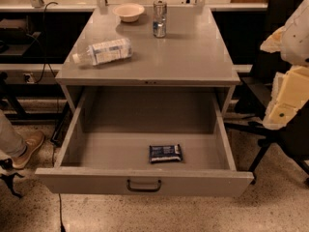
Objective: Pick rxbar blueberry from top drawer and place on counter
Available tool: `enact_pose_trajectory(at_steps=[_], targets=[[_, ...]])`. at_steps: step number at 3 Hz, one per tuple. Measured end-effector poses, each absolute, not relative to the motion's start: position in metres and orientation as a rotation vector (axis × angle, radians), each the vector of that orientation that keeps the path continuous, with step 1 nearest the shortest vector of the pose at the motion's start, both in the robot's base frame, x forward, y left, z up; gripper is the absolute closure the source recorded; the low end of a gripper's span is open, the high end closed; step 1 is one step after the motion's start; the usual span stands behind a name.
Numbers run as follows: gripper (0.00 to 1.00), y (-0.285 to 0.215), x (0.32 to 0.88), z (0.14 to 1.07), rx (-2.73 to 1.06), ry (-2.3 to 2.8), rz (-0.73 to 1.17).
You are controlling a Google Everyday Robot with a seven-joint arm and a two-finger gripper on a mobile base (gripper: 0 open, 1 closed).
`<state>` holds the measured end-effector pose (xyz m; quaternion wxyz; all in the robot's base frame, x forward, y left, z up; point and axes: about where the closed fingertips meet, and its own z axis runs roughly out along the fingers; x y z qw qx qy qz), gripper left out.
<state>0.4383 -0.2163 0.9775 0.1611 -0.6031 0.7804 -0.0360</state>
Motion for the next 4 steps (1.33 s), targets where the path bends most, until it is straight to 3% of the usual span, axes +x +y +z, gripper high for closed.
enact_pose_trajectory(at_steps=[2, 4], targets=[[0.0, -0.202, 0.451, 0.962, -1.763, 2.178, -0.025], [0.0, -0.118, 0.486, 0.851, -1.937, 2.029, 0.274]])
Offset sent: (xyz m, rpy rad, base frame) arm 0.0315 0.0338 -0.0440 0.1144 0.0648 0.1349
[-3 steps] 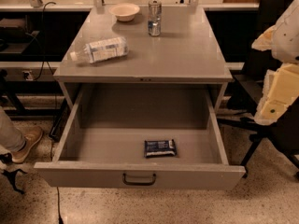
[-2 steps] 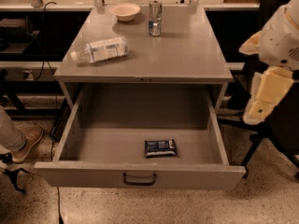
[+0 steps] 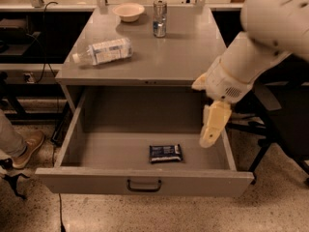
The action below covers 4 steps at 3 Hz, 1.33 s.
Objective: Pick rxbar blueberry from top drawer and place on counter
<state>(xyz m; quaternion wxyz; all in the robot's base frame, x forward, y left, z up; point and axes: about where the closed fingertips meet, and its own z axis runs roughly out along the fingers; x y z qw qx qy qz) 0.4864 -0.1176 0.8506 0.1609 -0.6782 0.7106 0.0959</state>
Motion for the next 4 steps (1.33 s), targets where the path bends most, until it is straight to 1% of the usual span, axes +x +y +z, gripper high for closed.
enact_pose_trajectory(at_steps=[1, 2, 3, 4], targets=[[0.0, -0.08, 0.491, 0.795, -1.95, 1.998, 0.408], [0.0, -0.08, 0.491, 0.795, -1.95, 1.998, 0.408], [0.0, -0.071, 0.506, 0.769, -1.934, 1.976, 0.427], [0.0, -0.05, 0.533, 0.726, -1.93, 1.953, 0.432]])
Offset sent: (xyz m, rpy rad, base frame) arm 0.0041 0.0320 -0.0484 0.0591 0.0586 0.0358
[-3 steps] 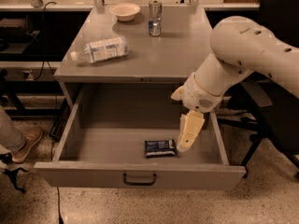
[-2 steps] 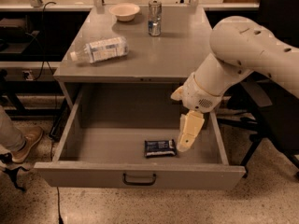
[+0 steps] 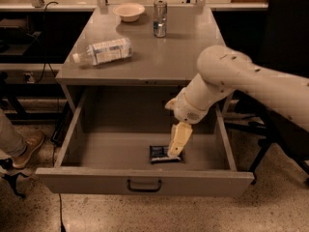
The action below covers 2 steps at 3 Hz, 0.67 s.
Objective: Pick rxbar blueberry from top drawer and place on counter
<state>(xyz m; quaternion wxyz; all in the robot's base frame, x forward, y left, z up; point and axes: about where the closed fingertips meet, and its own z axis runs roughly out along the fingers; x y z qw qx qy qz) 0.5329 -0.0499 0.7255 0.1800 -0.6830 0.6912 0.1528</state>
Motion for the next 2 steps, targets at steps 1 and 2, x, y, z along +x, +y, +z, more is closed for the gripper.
enact_pose_trajectory(at_steps=[1, 2], targets=[[0.0, -0.032, 0.55, 0.694, -1.934, 1.939, 0.437], [0.0, -0.022, 0.558, 0.67, -1.937, 1.921, 0.449]])
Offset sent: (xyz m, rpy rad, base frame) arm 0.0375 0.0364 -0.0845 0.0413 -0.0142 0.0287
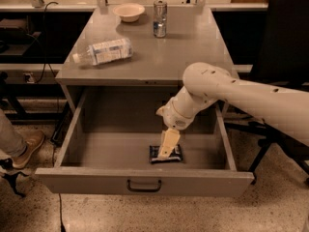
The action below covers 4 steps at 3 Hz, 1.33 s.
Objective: Pick rxbar blueberry from top drawer and place on counter
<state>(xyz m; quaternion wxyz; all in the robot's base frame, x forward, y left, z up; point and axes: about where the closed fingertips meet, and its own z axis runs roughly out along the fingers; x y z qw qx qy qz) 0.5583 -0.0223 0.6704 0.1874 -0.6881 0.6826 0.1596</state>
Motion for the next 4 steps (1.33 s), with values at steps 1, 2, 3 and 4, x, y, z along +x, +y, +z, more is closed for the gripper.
enact_pose_trajectory(at_steps=[1, 2, 3, 4], targets=[[0.0, -0.019, 0.561, 0.648, -1.941, 1.896, 0.442], [0.0, -0.024, 0.563, 0.625, -1.918, 1.885, 0.457], [0.0, -0.027, 0.565, 0.607, -1.898, 1.873, 0.475], [0.17, -0.03, 0.565, 0.594, -1.872, 1.856, 0.501]])
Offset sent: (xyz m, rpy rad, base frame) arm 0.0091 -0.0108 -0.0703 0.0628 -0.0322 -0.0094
